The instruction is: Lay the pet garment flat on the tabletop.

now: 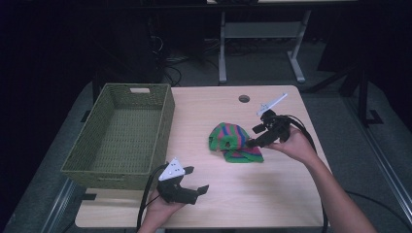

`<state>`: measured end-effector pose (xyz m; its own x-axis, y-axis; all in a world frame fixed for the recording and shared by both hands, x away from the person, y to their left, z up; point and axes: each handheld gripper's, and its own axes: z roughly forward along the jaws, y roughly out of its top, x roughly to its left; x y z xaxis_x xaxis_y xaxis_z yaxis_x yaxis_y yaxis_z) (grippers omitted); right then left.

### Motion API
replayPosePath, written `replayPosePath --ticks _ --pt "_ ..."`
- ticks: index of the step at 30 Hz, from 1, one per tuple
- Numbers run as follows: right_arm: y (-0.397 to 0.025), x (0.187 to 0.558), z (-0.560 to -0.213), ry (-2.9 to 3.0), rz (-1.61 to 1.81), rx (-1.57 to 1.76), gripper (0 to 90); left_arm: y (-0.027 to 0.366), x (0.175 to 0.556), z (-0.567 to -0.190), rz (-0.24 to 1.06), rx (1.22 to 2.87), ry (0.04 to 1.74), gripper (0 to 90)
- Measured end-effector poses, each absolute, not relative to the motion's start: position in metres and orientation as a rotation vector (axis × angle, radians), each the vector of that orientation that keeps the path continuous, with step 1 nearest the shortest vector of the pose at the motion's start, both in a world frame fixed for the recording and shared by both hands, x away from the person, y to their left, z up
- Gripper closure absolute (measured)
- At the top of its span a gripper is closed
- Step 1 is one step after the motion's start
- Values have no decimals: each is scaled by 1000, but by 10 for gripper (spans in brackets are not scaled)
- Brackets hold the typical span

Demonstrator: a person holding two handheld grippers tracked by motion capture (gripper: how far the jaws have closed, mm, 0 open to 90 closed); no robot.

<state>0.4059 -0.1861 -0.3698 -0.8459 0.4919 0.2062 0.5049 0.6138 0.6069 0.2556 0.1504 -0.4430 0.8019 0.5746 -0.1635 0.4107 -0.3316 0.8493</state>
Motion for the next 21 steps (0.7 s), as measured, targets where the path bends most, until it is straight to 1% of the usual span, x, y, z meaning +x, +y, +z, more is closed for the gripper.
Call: replayPosePath --ticks 6,21 --pt "-179 415 -368 -2813 -1048 -855 209 151 256 -442 200 1963 740 139" --pt "-161 429 -376 -2800 -1025 -875 223 151 257 -442 181 1951 735 139"
